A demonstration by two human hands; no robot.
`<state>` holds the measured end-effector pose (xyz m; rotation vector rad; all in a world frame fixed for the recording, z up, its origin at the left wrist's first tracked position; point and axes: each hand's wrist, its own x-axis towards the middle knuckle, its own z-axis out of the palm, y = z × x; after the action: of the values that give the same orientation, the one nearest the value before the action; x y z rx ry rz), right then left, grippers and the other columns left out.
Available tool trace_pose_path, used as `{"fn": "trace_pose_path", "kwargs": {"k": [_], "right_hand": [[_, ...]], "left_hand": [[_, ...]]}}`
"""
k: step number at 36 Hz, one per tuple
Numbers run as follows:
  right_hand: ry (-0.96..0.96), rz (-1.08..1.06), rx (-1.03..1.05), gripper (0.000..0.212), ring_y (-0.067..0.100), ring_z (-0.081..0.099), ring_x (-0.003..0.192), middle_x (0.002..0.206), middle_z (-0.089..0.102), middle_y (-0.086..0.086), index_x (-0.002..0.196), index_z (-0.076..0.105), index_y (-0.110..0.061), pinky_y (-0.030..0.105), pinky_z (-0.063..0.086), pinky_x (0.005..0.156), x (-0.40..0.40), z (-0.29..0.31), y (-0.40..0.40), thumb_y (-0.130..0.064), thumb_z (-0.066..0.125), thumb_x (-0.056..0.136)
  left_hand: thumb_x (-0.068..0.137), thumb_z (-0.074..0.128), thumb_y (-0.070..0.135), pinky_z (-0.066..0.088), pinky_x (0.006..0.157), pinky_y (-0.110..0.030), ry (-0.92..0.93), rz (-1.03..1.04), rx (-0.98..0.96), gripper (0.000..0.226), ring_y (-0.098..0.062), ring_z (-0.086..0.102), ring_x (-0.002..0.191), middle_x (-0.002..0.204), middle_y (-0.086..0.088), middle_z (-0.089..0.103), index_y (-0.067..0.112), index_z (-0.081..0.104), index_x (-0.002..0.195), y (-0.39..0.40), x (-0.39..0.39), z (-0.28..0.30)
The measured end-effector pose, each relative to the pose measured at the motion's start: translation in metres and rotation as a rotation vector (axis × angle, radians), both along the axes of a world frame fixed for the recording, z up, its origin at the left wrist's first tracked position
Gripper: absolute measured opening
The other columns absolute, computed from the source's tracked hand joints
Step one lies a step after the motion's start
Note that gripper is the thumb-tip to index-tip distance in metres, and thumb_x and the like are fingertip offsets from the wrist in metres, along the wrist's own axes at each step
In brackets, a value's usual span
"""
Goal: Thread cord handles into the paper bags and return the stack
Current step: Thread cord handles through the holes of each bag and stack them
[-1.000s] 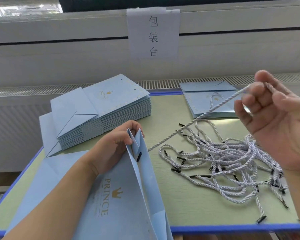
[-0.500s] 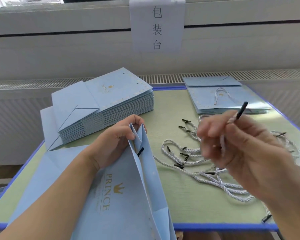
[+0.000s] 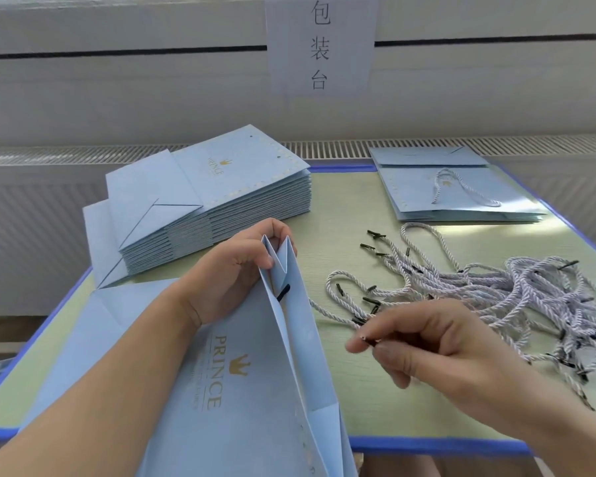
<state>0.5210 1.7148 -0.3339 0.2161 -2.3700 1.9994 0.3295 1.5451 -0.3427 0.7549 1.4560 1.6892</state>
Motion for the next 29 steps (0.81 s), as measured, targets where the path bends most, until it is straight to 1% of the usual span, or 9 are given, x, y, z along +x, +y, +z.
{"fn": "trace_pose_path", "kwargs": {"k": [1, 3, 5, 8, 14, 18, 21, 25, 29], "right_hand": [[-0.005, -0.008, 0.036, 0.012, 0.005, 0.051, 0.052, 0.057, 0.063, -0.01, 0.083, 0.075, -0.02, 0.012, 0.039, 0.053, -0.001, -0.001, -0.003, -0.018, 0.064, 0.081], [-0.003, -0.044, 0.139, 0.016, 0.026, 0.057, 0.059, 0.066, 0.068, -0.006, 0.083, 0.073, -0.031, 0.029, 0.043, 0.054, -0.002, -0.004, -0.008, -0.038, 0.061, 0.077], [-0.006, -0.055, 0.184, 0.016, 0.036, 0.061, 0.073, 0.077, 0.072, -0.01, 0.083, 0.072, -0.037, 0.043, 0.048, 0.064, -0.002, -0.006, -0.01, -0.042, 0.059, 0.077], [-0.008, -0.053, 0.301, 0.014, 0.02, 0.065, 0.075, 0.08, 0.07, -0.015, 0.084, 0.075, -0.031, 0.037, 0.051, 0.07, -0.001, -0.008, -0.013, -0.033, 0.062, 0.08], [-0.017, 0.024, 0.475, 0.029, 0.004, 0.051, 0.054, 0.069, 0.067, -0.024, 0.095, 0.065, -0.048, 0.007, 0.033, 0.054, -0.004, -0.005, -0.023, -0.027, 0.062, 0.075], [0.002, 0.031, 0.56, 0.02, -0.007, 0.051, 0.053, 0.059, 0.056, -0.03, 0.092, 0.071, -0.034, 0.005, 0.033, 0.054, -0.005, -0.003, -0.027, -0.028, 0.06, 0.077], [0.042, 0.046, 0.649, 0.03, -0.01, 0.05, 0.064, 0.074, 0.059, -0.024, 0.097, 0.065, -0.042, 0.008, 0.033, 0.058, -0.006, -0.006, -0.028, -0.045, 0.044, 0.075], [0.058, 0.07, 0.715, 0.029, -0.013, 0.048, 0.068, 0.089, 0.053, -0.027, 0.101, 0.055, -0.052, 0.009, 0.033, 0.06, -0.005, -0.01, -0.029, -0.04, 0.046, 0.077], [0.072, 0.056, 0.705, 0.035, -0.012, 0.046, 0.069, 0.093, 0.055, -0.019, 0.098, 0.058, -0.042, 0.01, 0.035, 0.059, -0.006, -0.014, -0.032, -0.042, 0.038, 0.069]], "left_hand": [[0.057, 0.04, 0.005, 0.044, 0.057, -0.028, -0.002, -0.001, 0.003, 0.032, -0.017, 0.051, 0.061, 0.077, -0.007, 0.051, 0.007, 0.047, 0.089, 0.0, 0.0, 0.0], [0.057, 0.04, 0.004, 0.045, 0.056, -0.027, -0.003, -0.004, 0.01, 0.032, -0.017, 0.051, 0.06, 0.076, -0.007, 0.051, 0.007, 0.047, 0.088, -0.001, 0.0, 0.0], [0.057, 0.04, 0.004, 0.045, 0.056, -0.027, -0.004, -0.005, 0.012, 0.032, -0.017, 0.051, 0.06, 0.077, -0.007, 0.052, 0.007, 0.047, 0.088, -0.001, 0.0, 0.0], [0.057, 0.039, 0.004, 0.045, 0.057, -0.028, -0.007, -0.007, 0.015, 0.033, -0.016, 0.052, 0.061, 0.077, -0.005, 0.054, 0.007, 0.047, 0.089, -0.001, -0.002, -0.001], [0.056, 0.042, 0.004, 0.047, 0.055, -0.026, -0.01, -0.024, 0.03, 0.034, -0.016, 0.052, 0.06, 0.076, -0.005, 0.054, 0.007, 0.047, 0.089, -0.002, -0.003, -0.001], [0.048, 0.055, 0.014, 0.047, 0.056, -0.027, -0.03, -0.039, 0.05, 0.039, -0.017, 0.052, 0.061, 0.077, -0.006, 0.053, 0.01, 0.052, 0.086, -0.001, -0.004, -0.002], [0.047, 0.056, 0.015, 0.048, 0.055, -0.026, -0.024, -0.035, 0.048, 0.04, -0.017, 0.053, 0.06, 0.077, -0.006, 0.053, 0.01, 0.052, 0.086, -0.002, -0.004, -0.002], [0.046, 0.056, 0.016, 0.047, 0.056, -0.026, -0.026, -0.036, 0.047, 0.04, -0.017, 0.052, 0.061, 0.078, -0.006, 0.052, 0.011, 0.052, 0.086, -0.002, -0.005, -0.003], [0.046, 0.056, 0.015, 0.048, 0.056, -0.024, -0.032, -0.038, 0.059, 0.041, -0.017, 0.053, 0.061, 0.077, -0.007, 0.053, 0.011, 0.052, 0.087, -0.001, -0.005, -0.003]]}}
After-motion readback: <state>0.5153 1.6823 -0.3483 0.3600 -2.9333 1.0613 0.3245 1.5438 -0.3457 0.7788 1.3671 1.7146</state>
